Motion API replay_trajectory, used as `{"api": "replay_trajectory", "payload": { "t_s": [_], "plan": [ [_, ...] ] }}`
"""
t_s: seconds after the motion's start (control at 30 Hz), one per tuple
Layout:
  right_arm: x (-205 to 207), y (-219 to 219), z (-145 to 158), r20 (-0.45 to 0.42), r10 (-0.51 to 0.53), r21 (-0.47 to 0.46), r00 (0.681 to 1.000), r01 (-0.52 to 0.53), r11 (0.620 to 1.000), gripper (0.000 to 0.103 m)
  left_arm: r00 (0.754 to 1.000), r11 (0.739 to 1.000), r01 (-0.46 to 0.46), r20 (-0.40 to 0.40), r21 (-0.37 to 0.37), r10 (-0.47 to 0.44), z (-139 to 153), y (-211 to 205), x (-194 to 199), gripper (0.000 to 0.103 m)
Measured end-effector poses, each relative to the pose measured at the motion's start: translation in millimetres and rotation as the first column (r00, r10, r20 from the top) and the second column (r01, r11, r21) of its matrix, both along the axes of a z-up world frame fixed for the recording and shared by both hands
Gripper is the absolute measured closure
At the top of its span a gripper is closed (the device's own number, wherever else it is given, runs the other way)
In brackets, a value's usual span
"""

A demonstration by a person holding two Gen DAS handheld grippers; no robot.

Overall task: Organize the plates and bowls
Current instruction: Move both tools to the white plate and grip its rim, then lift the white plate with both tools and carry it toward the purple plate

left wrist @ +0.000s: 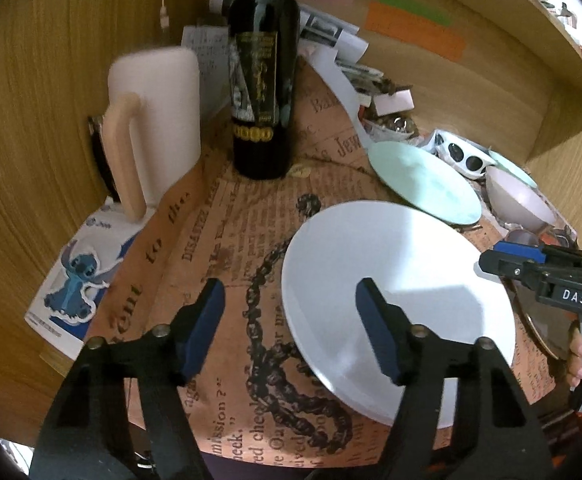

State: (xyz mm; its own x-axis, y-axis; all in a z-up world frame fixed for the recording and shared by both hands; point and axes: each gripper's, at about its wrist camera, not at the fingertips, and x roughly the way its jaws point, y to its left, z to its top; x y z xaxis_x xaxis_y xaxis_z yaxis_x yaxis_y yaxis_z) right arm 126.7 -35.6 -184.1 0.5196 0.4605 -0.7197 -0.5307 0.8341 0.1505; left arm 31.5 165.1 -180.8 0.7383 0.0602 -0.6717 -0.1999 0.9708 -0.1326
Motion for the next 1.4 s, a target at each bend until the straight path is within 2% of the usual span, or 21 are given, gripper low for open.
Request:
{"api": "replay_trajectory", "payload": {
  "t_s": [0.23, 0.43, 0.57, 0.67, 1.0, 1.4],
  "plan": [
    [6.1, 6.1, -6.4, -0.048, 0.001, -0.030, 0.999, -0.003, 1.000, 0.074, 0.999, 0.998, 0.007, -0.035, -0.055, -0.009, -14.3, 8.9, 4.5, 0.064],
    [11.5, 9.9, -13.0, -0.092, 0.010, -0.040, 0.996, -0.014, 0.999, 0.080, 0.999, 0.995, 0.034, -0.028, -0.093, -0.036, -15.4, 10.1, 4.4, 0.074],
    [13.4, 12.0, -14.1, -0.100, 0.012, -0.042, 0.995, -0.016, 0.999, 0.081, 0.998, 0.994, 0.053, -0.023, -0.097, -0.056, -15.1, 7.3, 3.8, 0.080],
    [14.5, 11.0, -14.6, -0.106, 0.016, -0.037, 0.994, -0.020, 0.999, 0.081, 0.996, 0.990, 0.080, -0.024, -0.114, -0.083, -16.4, 4.6, 5.2, 0.083],
    [8.5, 13.4, -13.4, -0.060, 0.010, -0.054, 0.998, -0.014, 0.998, 0.081, 0.998, 0.995, 0.039, -0.039, -0.093, -0.043, -14.4, -1.0, 5.9, 0.083],
    [1.5, 2.5, 0.0, -0.005, -0.031, 0.002, 1.000, 0.031, 1.000, 0.081, 1.000, 0.997, 0.023, -0.009, -0.078, -0.023, -3.5, -10.5, 5.7, 0.083]
  ]
}}
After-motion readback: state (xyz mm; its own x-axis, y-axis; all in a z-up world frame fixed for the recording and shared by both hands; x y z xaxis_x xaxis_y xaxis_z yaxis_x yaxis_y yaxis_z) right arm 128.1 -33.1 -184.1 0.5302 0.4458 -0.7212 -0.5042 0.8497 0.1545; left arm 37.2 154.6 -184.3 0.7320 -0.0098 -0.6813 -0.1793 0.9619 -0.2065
